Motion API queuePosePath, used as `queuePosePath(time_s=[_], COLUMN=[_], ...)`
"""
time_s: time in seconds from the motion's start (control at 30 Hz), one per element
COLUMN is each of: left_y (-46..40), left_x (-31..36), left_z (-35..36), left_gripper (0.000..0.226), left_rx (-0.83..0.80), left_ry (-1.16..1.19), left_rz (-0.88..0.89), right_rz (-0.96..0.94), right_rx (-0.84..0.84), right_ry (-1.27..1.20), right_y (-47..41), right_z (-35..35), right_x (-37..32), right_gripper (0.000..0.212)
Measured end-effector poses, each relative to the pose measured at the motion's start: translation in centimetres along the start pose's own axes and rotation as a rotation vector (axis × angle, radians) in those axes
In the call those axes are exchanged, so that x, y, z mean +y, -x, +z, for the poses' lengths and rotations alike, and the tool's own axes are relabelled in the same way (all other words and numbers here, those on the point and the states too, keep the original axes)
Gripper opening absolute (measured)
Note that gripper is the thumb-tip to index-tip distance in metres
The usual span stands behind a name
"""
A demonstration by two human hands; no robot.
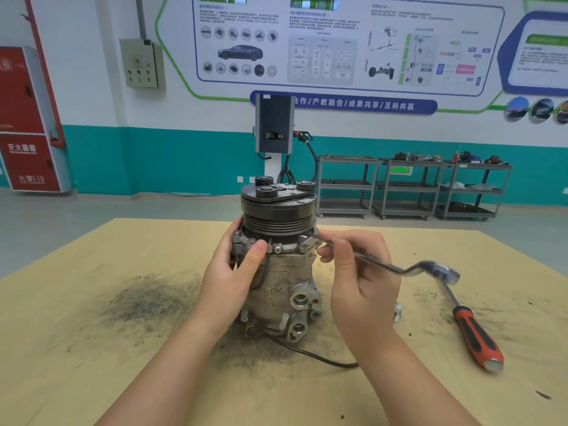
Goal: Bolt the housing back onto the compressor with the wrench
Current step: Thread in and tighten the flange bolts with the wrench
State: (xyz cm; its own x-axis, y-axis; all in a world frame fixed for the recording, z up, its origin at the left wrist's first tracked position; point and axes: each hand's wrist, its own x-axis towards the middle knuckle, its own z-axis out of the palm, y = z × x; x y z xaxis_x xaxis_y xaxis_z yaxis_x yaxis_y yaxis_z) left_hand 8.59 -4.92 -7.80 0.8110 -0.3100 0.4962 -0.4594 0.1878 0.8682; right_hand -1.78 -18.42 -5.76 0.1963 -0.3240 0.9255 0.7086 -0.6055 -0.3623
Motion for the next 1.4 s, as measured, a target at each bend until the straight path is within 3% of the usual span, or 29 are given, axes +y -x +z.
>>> queuePosePath(time_s=[0.1, 0.23, 0.3, 0.37, 0.47, 0.53, 0.73, 0.87, 0.97, 1.03, 1.13, 1.23, 1.4], left_y=[0.1, 0.1, 0.2, 0.3, 0.4, 0.3, 0.7, 1.2, 1.1, 1.1, 1.1, 0.6, 0.5], left_x=[0.0, 0.2, 0.3, 0.3, 0.2, 0.1, 0.0, 0.0, 0.1, 0.1, 0.3, 0.5, 0.4], left_z=[0.1, 0.2, 0.3, 0.4, 0.5, 0.5, 1.2, 1.9, 2.0, 1.9, 1.7, 1.2, 1.0], left_gripper=[0.062, 0.054, 0.058, 0.062, 0.066, 0.066, 0.061, 0.078, 0.079, 0.075, 0.067, 0.061, 0.058], left_rx=[0.011, 0.027, 0.037, 0.047, 0.062, 0.072, 0.121, 0.140, 0.178, 0.175, 0.144, 0.109, 0.072], left_ry=[-0.006, -0.021, -0.022, -0.017, 0.015, 0.027, 0.029, -0.001, 0.005, 0.001, 0.002, 0.009, 0.003], left_rz=[-0.004, -0.017, -0.019, -0.007, 0.014, 0.022, 0.017, 0.017, 0.014, 0.006, -0.008, -0.014, -0.020], right_rz=[0.037, 0.386, 0.448, 0.310, 0.020, -0.092, -0.114, -0.110, -0.139, -0.050, 0.329, 0.662, 0.853], right_rx=[0.023, 0.180, 0.225, 0.196, -0.007, -0.066, -0.046, -0.086, -0.059, 0.076, 0.269, 0.279, 0.207], right_ry=[-0.019, -0.329, -0.391, -0.237, -0.015, 0.115, 0.229, 0.310, 0.239, 0.060, -0.202, -0.446, -0.645], right_y=[0.4, -0.5, -0.5, 0.0, 0.9, 1.1, 0.5, 0.7, -0.3, -1.6, -3.4, -3.9, -4.1], right_z=[0.3, 0.1, 0.1, 0.5, 1.2, 1.6, 2.7, 3.2, 2.3, 1.1, -0.8, -1.5, -1.5], right_x=[-0.4, -0.9, -0.9, -1.3, -1.7, -1.6, -2.0, -2.1, -2.6, -2.8, -2.4, -1.1, 0.2], right_gripper=[0.019, 0.010, 0.011, 0.016, 0.017, 0.029, 0.039, 0.043, 0.026, 0.014, 0.017, 0.013, 0.011])
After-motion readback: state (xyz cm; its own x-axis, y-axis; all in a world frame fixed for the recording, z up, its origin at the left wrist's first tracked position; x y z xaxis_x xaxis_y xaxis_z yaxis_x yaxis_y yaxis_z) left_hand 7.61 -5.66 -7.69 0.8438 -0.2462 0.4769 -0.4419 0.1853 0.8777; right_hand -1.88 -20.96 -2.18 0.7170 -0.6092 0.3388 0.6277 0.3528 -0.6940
